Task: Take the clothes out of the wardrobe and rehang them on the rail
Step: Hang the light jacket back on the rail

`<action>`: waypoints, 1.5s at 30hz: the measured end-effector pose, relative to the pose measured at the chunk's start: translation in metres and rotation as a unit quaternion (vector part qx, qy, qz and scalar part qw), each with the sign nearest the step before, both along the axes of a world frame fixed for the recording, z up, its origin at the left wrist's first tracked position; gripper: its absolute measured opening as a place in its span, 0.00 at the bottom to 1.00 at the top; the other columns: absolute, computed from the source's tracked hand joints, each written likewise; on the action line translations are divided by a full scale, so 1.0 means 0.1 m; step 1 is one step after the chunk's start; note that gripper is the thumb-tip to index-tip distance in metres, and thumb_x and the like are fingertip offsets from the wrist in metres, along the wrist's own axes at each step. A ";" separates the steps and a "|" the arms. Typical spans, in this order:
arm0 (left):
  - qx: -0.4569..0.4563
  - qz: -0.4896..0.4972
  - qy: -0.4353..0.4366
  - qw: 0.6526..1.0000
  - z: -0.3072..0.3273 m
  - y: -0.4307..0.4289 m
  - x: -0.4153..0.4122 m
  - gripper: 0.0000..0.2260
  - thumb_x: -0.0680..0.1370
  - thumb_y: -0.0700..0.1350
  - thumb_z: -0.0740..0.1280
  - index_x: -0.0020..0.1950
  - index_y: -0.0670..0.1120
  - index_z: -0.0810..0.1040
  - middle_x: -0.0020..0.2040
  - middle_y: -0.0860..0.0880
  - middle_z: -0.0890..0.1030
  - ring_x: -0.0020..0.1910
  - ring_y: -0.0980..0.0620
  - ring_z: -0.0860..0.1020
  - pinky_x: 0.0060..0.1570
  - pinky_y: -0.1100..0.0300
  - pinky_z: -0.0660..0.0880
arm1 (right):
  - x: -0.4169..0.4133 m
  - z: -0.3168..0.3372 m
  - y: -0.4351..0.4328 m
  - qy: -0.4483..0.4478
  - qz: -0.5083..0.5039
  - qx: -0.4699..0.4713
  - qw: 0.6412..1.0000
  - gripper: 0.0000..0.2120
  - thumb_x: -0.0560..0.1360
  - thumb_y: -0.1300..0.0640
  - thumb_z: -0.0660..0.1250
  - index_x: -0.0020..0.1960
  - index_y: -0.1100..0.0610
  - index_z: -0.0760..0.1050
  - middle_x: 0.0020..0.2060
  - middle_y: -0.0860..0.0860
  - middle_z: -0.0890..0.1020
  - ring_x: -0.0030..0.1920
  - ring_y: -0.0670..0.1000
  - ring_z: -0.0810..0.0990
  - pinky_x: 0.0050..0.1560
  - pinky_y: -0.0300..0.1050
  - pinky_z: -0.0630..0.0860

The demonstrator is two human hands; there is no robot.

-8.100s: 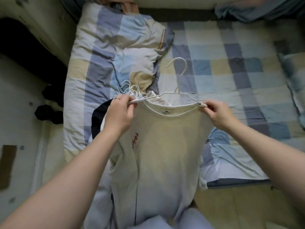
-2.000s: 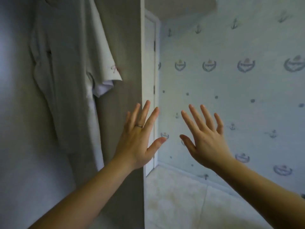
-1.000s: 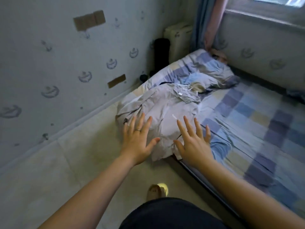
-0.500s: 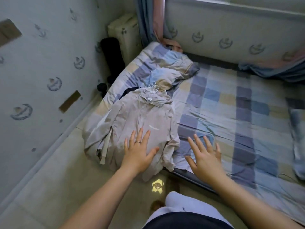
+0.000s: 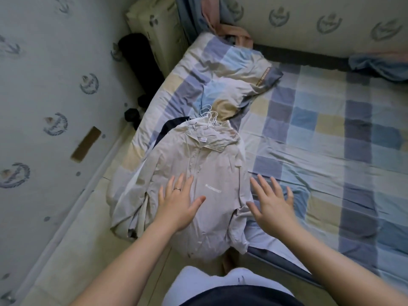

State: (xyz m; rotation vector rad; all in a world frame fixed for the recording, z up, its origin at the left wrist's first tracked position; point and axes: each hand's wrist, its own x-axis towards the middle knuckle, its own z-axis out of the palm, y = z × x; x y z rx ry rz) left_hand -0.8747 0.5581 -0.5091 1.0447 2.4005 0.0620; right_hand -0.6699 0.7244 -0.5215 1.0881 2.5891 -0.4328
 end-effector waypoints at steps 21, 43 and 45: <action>-0.024 -0.098 0.021 0.995 -2.29 1.83 -2.50 0.30 0.81 0.62 0.56 0.81 0.53 0.53 0.82 0.48 0.50 0.80 0.45 0.47 0.77 0.43 0.48 | -2.14 -2.30 1.63 -0.061 -0.079 -0.057 0.993 0.30 0.81 0.39 0.51 0.79 0.44 0.45 0.79 0.44 0.49 0.78 0.55 0.47 0.74 0.63 0.45; 0.192 -0.073 0.080 0.975 -2.80 2.27 -3.21 0.06 0.80 0.43 0.65 0.54 0.41 0.75 0.51 0.40 0.78 0.50 0.37 0.74 0.49 0.48 0.65 | -2.91 -3.05 2.37 0.029 -0.152 -0.070 0.985 0.13 0.77 0.54 0.59 0.61 0.52 0.72 0.60 0.53 0.76 0.60 0.60 0.74 0.57 0.55 0.71; 0.193 -0.066 0.083 0.975 -2.63 2.15 -3.12 0.04 0.80 0.42 0.65 0.52 0.41 0.75 0.49 0.40 0.78 0.48 0.37 0.74 0.47 0.47 0.67 | -2.75 -2.88 2.31 0.034 -0.149 -0.077 0.985 0.11 0.79 0.54 0.59 0.60 0.52 0.74 0.55 0.52 0.78 0.57 0.59 0.76 0.54 0.53 0.70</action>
